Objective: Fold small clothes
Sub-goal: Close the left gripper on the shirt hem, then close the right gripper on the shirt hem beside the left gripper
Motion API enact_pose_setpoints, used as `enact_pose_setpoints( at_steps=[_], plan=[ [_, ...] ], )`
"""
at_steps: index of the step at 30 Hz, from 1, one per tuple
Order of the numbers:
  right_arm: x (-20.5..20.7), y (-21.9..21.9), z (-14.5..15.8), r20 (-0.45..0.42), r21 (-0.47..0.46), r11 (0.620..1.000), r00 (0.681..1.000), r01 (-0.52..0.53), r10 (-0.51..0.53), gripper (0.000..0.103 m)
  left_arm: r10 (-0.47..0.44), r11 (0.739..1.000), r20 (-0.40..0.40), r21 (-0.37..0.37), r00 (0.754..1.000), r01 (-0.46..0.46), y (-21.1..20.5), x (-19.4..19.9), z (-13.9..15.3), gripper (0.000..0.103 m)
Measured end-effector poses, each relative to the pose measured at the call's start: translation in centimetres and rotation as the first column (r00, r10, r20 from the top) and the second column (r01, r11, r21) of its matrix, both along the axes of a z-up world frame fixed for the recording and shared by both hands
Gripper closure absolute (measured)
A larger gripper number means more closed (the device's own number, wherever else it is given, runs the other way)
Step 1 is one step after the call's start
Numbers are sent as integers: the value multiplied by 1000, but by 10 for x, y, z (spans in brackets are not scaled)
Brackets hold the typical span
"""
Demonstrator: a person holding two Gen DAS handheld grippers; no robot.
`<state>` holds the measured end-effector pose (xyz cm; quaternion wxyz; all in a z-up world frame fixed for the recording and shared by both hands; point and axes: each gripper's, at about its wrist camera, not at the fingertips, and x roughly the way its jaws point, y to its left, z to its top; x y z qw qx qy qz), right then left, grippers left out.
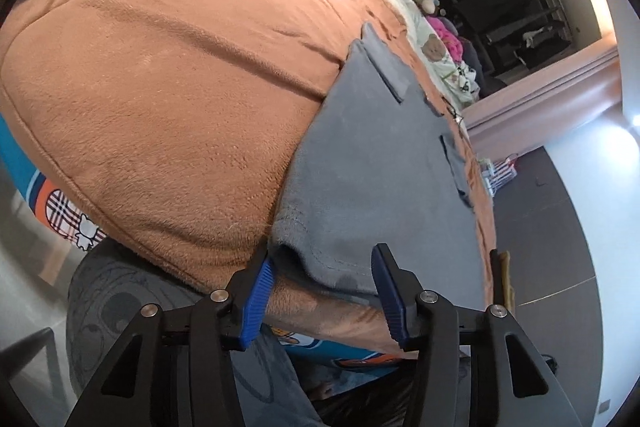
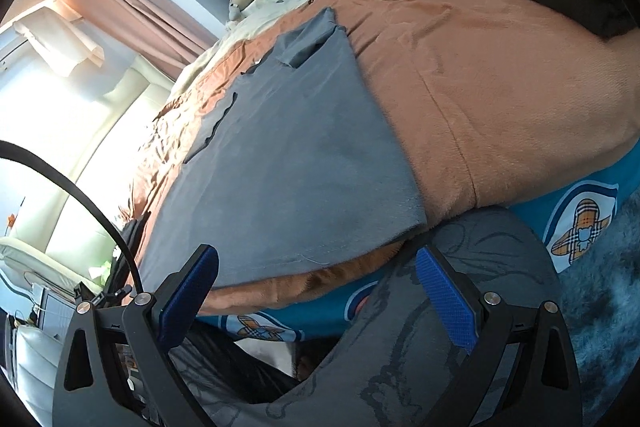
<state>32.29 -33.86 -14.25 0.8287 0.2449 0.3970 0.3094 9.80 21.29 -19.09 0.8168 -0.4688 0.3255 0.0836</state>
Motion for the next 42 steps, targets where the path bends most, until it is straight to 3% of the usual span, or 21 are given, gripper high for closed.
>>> enact_pose_setpoints(
  at_steps=[5, 6, 10, 12, 17, 20, 27, 34, 38, 42],
  plan=[
    [2, 8, 0, 1, -19, 1000, 1000, 8, -8, 4, 30, 999, 16, -41, 999, -29, 6, 3, -4, 52],
    [3, 9, 0, -3, -24, 1000, 1000, 14, -14, 4, 38, 998, 15, -48, 999, -38, 7, 2, -4, 56],
    [11, 11, -2, -23, -29, 999, 999, 37, -38, 4, 59, 995, -4, -78, 998, -59, 9, -3, -13, 94],
    [16, 11, -4, -41, -33, 998, 998, 44, -46, 4, 69, 992, 9, -106, 998, -68, 11, -8, -18, 96],
    [20, 12, -12, -103, -19, 999, 993, 47, -49, 26, 70, 992, 19, -103, 997, -68, 12, -9, -16, 97],
    [23, 9, -14, -125, -2, 998, 990, 60, -60, 34, 73, 992, 20, -103, 997, -70, 11, -8, -16, 97],
    [26, -2, -10, -95, -48, 991, 988, 122, -126, 34, 72, 993, 17, -96, 997, -70, 12, -5, -15, 97],
    [41, 7, -21, -169, -39, 995, 981, 92, -97, 35, 73, 993, 18, -99, 997, -70, 12, -3, -15, 97],
    [36, -3, -21, -183, 45, 995, 980, 89, -79, 55, 77, 991, 27, -113, 997, -73, 12, -4, -19, 97],
    [29, -17, -24, -190, 168, 982, 981, 81, -48, 56, 81, 989, 30, -124, 996, -76, 12, -4, -20, 97]
  ],
)
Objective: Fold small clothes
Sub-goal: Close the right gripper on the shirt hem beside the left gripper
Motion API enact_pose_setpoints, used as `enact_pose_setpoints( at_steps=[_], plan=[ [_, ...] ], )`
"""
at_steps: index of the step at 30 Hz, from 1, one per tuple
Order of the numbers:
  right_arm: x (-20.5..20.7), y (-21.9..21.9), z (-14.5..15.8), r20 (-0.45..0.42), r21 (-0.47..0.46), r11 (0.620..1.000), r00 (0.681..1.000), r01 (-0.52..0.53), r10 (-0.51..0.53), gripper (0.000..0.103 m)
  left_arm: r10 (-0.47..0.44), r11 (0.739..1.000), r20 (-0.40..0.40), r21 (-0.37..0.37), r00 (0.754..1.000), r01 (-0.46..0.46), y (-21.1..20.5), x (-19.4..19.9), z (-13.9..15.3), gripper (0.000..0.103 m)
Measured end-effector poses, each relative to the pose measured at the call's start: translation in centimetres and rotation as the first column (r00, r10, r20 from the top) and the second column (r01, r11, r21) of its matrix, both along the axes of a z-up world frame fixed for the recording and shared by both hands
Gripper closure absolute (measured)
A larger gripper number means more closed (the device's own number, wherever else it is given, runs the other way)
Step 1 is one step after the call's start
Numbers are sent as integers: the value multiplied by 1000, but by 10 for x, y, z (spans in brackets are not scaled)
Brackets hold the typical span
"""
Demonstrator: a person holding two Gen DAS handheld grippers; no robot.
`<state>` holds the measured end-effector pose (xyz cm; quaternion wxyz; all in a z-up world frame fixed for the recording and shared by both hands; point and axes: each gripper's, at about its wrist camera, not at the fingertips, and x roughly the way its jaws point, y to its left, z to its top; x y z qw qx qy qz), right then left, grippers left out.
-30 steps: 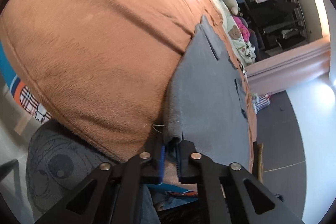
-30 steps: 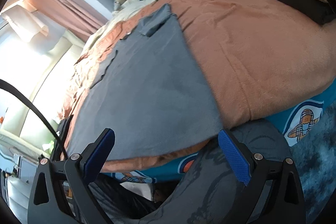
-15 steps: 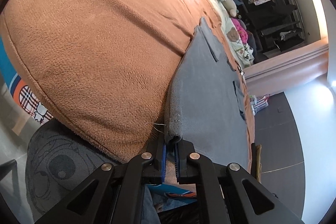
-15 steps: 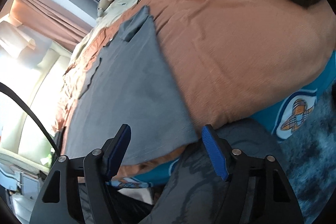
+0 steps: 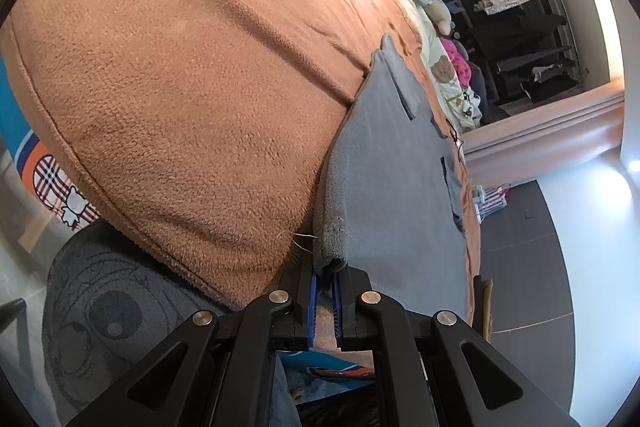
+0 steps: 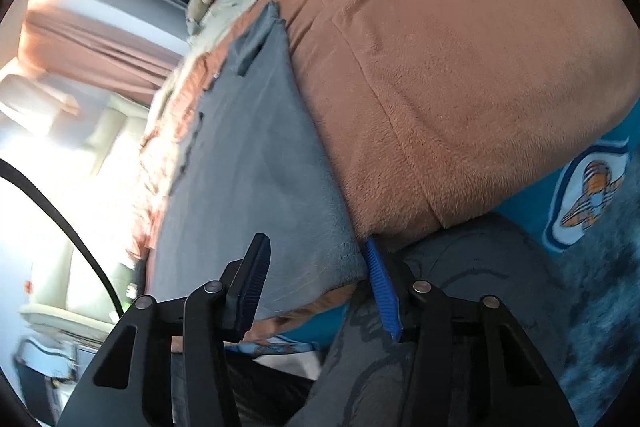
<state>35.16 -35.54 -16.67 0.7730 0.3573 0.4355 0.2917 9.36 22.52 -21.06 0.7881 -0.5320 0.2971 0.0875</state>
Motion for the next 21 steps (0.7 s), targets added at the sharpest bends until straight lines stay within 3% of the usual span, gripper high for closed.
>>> enact_pose_setpoints(
  at_steps=[5, 15, 16, 19, 21],
  plan=[
    [-6, 8, 2, 25, -28, 999, 999, -43, 44, 57, 3, 1000, 8, -22, 1000, -3, 2, -3, -2, 97],
    [-5, 16, 5, 17, -110, 993, 999, -31, 33, 57, 20, 1000, 4, -17, 1000, -20, 5, -1, -3, 96],
    [-6, 17, 7, 19, -120, 992, 999, -29, 31, 61, 23, 1000, 4, -18, 1000, -23, 6, -1, -3, 96],
    [-6, 16, 10, 24, -146, 989, 1000, -1, 4, 87, 34, 999, 9, -26, 999, -33, 7, -2, -4, 96],
    [-9, 14, 13, 33, -133, 991, 999, 4, 0, 94, 40, 999, 12, -30, 999, -39, 6, -3, -3, 96]
  ],
)
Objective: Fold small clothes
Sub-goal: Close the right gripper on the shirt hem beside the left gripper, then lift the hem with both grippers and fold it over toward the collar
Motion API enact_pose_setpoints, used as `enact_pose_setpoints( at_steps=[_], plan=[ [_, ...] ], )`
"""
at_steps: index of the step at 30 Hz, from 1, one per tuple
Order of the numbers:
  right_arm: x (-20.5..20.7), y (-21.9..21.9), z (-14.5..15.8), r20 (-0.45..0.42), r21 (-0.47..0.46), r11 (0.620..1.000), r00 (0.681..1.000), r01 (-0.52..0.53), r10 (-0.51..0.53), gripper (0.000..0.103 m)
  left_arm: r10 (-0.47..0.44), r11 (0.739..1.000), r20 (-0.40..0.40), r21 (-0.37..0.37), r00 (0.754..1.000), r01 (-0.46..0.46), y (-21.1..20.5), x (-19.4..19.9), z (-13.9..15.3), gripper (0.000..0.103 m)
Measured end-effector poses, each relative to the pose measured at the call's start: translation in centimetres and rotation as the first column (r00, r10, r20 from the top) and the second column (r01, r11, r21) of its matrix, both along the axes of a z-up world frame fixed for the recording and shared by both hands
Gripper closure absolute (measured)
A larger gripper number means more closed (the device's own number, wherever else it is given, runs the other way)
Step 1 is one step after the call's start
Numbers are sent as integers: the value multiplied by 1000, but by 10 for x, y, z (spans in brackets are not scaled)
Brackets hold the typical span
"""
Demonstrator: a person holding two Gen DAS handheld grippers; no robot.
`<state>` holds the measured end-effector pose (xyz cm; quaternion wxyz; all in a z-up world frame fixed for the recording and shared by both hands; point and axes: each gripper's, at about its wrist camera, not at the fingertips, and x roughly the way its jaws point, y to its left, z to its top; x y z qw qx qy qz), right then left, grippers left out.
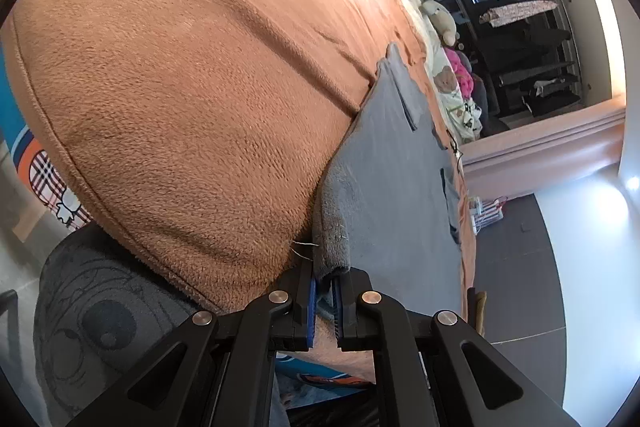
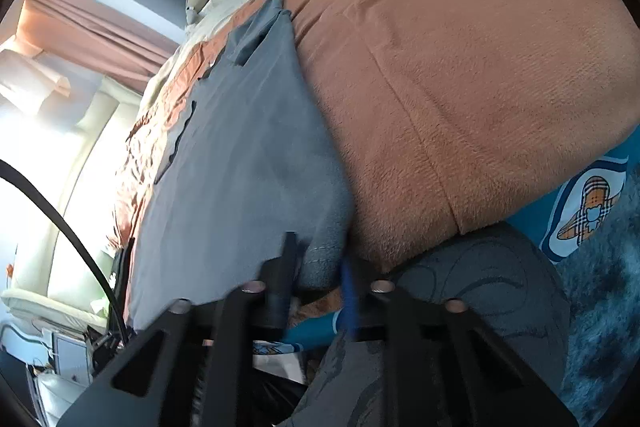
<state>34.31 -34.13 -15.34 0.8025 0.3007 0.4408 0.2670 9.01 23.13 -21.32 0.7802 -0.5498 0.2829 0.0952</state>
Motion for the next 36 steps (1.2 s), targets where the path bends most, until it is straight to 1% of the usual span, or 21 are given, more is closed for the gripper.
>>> enact_pose_setpoints(
  at_steps=[2, 6, 9, 11, 15, 17, 18, 19, 20, 22, 24, 29, 32, 36],
  plan=[
    [-2, 1, 5, 20, -7, 1000, 1000, 1, 0, 98, 5, 1000, 1, 7, 1000, -5, 0, -4, 2, 94],
    [-4, 1, 10, 48, 2, 1000, 999, 2, -2, 99, 16, 1000, 3, 15, 1000, -16, 0, -9, 6, 87],
    [-7, -2, 12, 62, 15, 1000, 998, 4, -5, 99, 12, 1000, -1, 18, 1000, -12, 1, -10, 9, 85],
    [-7, -6, 10, 64, 28, 1000, 998, 8, -10, 99, 13, 1000, 6, 20, 1000, -13, 1, -11, 9, 78],
    [-8, -11, 5, 61, 42, 999, 998, 6, -8, 99, 5, 999, 6, 34, 1000, -5, 2, -4, 9, 76],
    [-5, -11, 3, 54, 48, 999, 999, 5, -7, 99, 7, 999, 4, 41, 1000, -7, 2, -1, 9, 77],
    [-5, -12, 2, 54, 60, 998, 999, 2, -6, 99, 7, 999, -1, 47, 1000, -6, 1, 0, 9, 80],
    [-2, -12, 2, 56, 69, 998, 998, 1, -5, 100, 8, 998, -10, 58, 1000, -7, 1, 2, 10, 95],
    [-2, -14, 3, 63, 89, 996, 998, -1, -5, 100, 3, 997, -27, 72, 1000, -1, 1, 4, 11, 98],
    [-2, -17, 6, 77, 106, 994, 997, -1, -8, 100, 1, 995, -23, 97, 1000, 1, 0, 3, 16, 99],
    [-3, -21, 11, 95, 117, 993, 995, -3, -9, 100, 8, 992, 2, 126, 1000, -8, 0, -2, 26, 99],
    [-12, -32, 26, 155, 146, 989, 988, -18, -5, 101, -13, 988, 49, 154, 999, 5, -2, -10, 51, 99],
    [-20, -39, 38, 197, 153, 988, 980, -25, -5, 101, -24, 986, 64, 168, 998, 13, -7, -14, 62, 99],
    [-29, -49, 47, 233, 165, 986, 973, -32, -7, 101, -45, 983, 84, 183, 995, 29, -14, -23, 73, 99]
  ],
)
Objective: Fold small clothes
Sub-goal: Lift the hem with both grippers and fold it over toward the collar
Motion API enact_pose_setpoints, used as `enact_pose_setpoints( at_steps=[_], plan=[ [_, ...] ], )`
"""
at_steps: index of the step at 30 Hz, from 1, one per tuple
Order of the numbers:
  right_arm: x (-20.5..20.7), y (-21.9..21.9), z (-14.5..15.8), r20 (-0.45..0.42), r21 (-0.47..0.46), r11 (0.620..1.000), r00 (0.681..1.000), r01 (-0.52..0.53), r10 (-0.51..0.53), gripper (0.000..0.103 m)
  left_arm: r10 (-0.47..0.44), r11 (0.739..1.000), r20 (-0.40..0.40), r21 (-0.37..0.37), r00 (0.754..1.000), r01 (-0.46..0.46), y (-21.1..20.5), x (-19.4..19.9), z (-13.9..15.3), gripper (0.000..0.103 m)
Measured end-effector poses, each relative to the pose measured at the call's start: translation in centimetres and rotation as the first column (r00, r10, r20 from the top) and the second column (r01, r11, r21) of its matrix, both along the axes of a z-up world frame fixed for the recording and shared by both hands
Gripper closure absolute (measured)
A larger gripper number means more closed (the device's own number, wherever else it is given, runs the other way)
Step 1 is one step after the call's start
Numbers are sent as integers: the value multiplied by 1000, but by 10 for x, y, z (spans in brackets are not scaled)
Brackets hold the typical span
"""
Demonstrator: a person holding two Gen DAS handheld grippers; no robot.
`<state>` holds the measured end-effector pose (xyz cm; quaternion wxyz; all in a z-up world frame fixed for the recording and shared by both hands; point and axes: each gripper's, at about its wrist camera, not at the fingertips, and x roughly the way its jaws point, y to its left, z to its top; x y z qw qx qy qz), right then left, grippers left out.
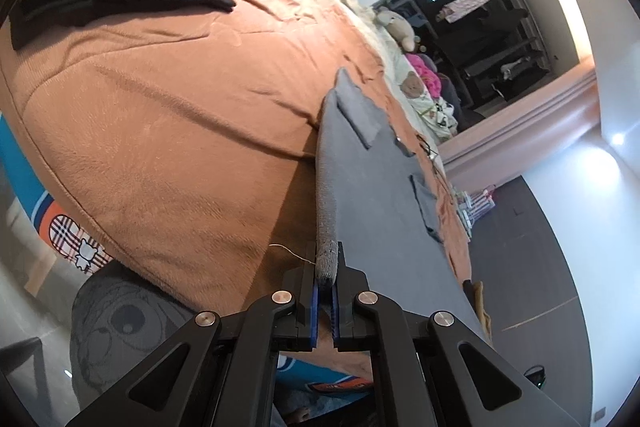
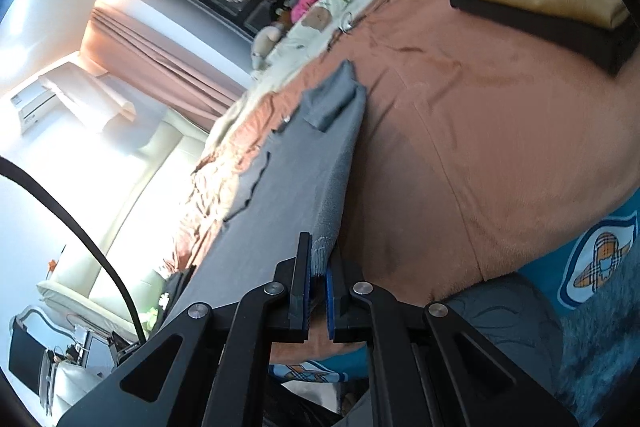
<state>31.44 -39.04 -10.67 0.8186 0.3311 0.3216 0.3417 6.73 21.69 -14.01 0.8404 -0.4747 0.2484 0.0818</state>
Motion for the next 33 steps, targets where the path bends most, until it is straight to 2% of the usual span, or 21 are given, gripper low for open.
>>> enact_pose_setpoints(
  at_steps=[7, 16, 27, 33],
  plan=[
    [-15, -19, 2, 51, 20, 1000, 999, -11, 10, 101, -19, 1000, 47, 24, 999, 18, -10, -21, 20, 99],
    [-38, -39, 11, 126, 41, 999, 992, -14, 8, 101, -36, 997, 139, 76, 990, 26, -30, -57, 62, 99],
    [-69, -64, 16, 233, 80, 997, 973, -21, 2, 101, -49, 991, 251, 137, 967, 14, -59, -105, 115, 99],
    [-84, -73, 7, 286, 98, 995, 958, -20, -9, 101, -46, 987, 301, 159, 952, -2, -68, -126, 135, 99]
  ],
)
